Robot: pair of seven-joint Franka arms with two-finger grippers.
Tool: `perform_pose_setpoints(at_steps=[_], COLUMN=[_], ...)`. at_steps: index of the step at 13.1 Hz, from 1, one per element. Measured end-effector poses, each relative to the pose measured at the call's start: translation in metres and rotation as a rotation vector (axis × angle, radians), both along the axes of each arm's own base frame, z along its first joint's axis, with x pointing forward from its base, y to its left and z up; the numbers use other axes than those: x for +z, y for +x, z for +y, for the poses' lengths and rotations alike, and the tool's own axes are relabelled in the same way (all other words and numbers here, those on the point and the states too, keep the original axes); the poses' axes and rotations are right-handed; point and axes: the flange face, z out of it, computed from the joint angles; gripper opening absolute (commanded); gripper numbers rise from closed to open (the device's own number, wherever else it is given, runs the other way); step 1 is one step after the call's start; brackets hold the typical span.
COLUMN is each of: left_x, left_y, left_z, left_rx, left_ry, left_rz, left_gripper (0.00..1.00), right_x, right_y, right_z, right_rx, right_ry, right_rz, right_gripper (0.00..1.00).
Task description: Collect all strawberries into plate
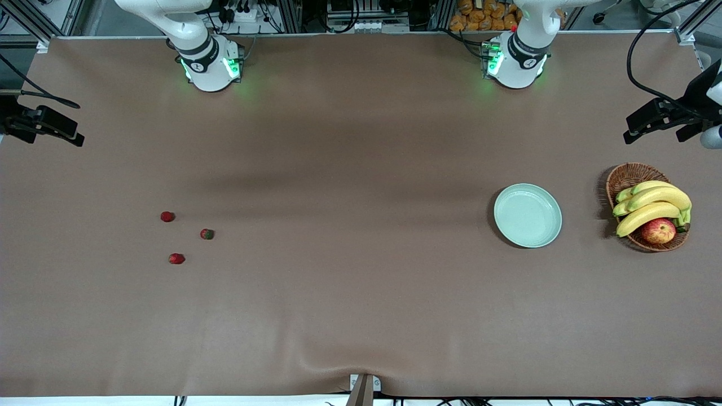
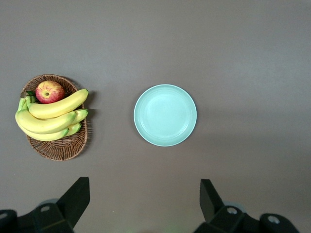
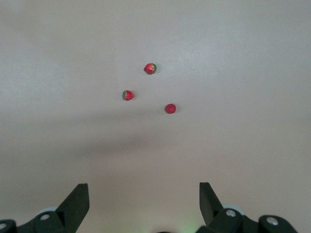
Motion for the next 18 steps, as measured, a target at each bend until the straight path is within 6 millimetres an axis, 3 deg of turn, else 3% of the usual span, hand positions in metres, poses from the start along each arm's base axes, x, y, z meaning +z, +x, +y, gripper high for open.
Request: perform_pose_setpoints(at_steps=[3, 5, 11, 18], left_x=[-0.001, -0.001, -0.004, -0.010], left_y=[-0.001, -0.001, -0.001, 0.000], left_z=[0.001, 0.001, 0.000, -0.006], left_rx=[0.001, 0.001, -0.001, -0.011], left_ry=[0.000, 0.000, 0.001, 0.001], left_rz=[0.009, 0.010, 0.015, 0.027], left_gripper=[1.00, 1.00, 1.00, 1.00], right_x=[-0.016, -0.046, -0.185, -0.341], right_y=[0.014, 0.037, 0.112, 0.147], right_z=[0.000, -0.001, -0.011, -0.007], right_rx=[-0.001, -0.003, -0.019, -0.005], right_ry=[-0.003, -0.010, -0.036, -0.059], right_rz=[0.001, -0.008, -0.019, -0.058], right_gripper=[1.00, 1.00, 1.00, 1.00])
